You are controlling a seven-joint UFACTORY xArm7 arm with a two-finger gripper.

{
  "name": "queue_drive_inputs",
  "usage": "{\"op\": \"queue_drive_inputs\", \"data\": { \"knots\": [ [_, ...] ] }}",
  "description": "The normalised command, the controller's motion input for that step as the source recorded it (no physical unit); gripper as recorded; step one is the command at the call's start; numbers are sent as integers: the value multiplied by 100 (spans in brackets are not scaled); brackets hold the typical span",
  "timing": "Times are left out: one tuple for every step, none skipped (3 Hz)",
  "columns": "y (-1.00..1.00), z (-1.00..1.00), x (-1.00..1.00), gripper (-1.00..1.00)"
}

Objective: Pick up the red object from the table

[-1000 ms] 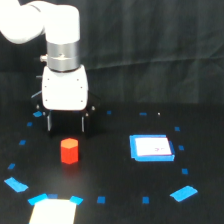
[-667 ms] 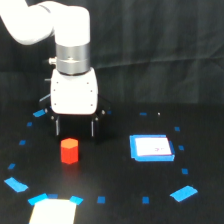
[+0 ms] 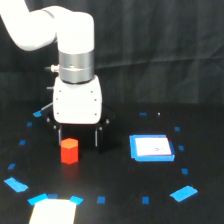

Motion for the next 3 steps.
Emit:
{"op": "queue_drive_inputs", "data": {
  "knots": [
    [-49,-49,-13,11],
    [-4,-16,12,-100],
    [30,35,51,-100]
  ]
}}
